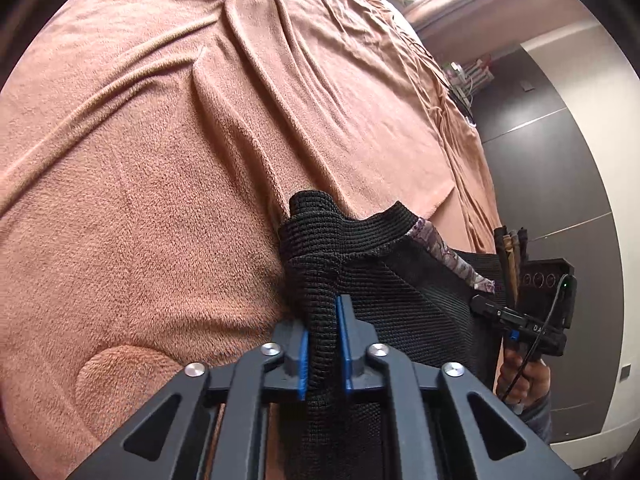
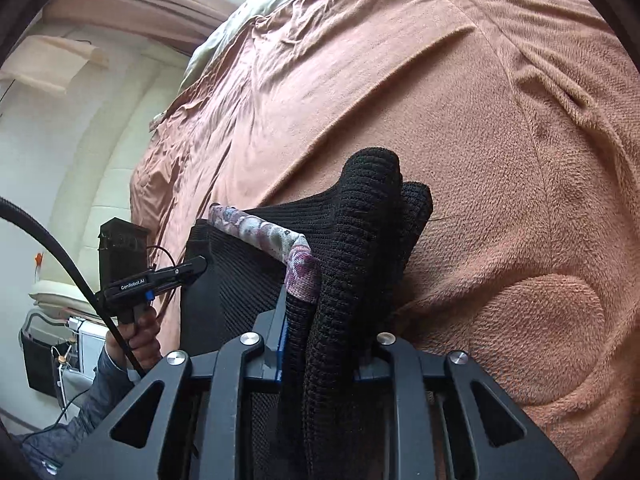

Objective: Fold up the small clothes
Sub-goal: 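Close both grippers on the collar end and lift the shirt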

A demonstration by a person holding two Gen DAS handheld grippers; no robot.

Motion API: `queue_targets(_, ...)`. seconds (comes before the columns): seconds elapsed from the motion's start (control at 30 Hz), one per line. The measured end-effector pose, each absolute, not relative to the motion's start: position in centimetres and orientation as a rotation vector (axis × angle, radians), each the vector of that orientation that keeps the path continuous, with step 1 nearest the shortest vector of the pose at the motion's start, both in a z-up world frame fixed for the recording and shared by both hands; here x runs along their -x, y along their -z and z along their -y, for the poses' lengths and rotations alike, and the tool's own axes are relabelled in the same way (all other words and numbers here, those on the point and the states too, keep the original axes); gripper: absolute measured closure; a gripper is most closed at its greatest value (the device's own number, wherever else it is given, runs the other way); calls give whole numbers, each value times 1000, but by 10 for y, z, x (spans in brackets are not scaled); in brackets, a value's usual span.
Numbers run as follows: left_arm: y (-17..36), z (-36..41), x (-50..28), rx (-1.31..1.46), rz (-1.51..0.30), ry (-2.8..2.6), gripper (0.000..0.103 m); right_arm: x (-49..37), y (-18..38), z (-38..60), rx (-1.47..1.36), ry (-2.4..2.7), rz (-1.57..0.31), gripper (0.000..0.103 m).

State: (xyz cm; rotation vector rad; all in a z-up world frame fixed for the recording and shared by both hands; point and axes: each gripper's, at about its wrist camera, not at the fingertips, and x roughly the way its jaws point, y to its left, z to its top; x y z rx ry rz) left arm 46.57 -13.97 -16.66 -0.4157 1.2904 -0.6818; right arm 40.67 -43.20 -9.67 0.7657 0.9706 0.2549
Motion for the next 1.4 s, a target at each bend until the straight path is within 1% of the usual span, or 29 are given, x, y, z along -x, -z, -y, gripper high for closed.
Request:
queue_targets(0.13, 146, 139, -457, 405, -1237, 726, 97, -400, 75, 421, -719, -242, -930, 91)
queue_targets(0.5, 87, 131, -427, 393, -1109, 757, 97, -368, 13, 378, -591, -236, -843, 92)
queue_targets(0.67, 59, 123, -408, 393, -1054, 763, 97, -335, -15, 375, -557, -234, -805, 92)
queue_targets(1.03, -17, 107, -365, 387, -892, 785, 97, -262, -87, 352, -463, -225, -647, 93)
queue_targets(1.4, -88, 83, -320, 365, -748, 781, 97, -201, -144, 322, -408, -219, -535, 93)
